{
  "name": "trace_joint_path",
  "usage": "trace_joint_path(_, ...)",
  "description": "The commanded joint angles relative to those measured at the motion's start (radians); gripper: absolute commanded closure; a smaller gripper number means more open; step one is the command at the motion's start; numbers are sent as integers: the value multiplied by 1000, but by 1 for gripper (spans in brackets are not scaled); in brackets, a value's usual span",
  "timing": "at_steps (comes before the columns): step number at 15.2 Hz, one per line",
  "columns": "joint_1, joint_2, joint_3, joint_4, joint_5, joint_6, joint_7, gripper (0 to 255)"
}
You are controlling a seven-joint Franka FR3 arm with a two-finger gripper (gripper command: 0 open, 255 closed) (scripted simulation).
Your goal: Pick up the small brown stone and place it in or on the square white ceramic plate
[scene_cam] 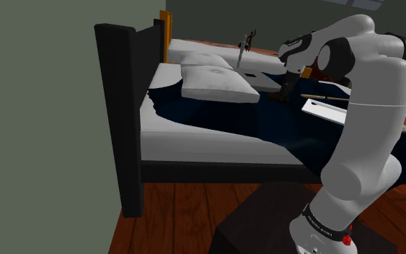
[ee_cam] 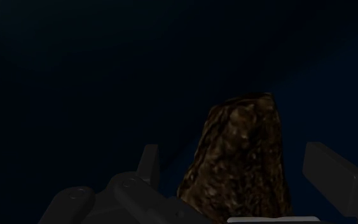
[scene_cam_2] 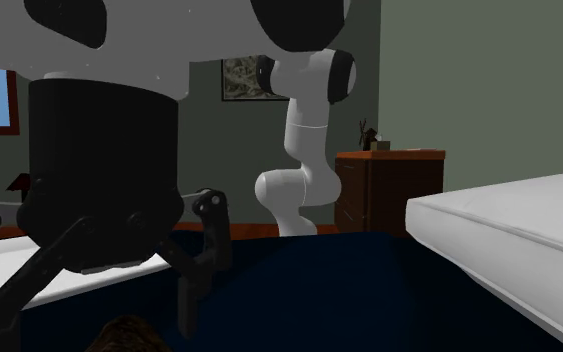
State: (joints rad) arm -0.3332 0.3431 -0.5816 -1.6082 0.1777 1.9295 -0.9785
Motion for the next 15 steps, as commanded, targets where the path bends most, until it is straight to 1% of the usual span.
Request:
trace_joint_path(1, 1, 0, 0, -3, 0, 4, 0, 0)
trace_joint_path(6, 1, 0, 0, -3, 0, 3, 0, 0)
trace_joint_path(7, 1, 0, 0, -3, 0, 3, 0, 255)
trace_joint_path(15, 0, 0, 0, -3, 0, 3, -1, 255)
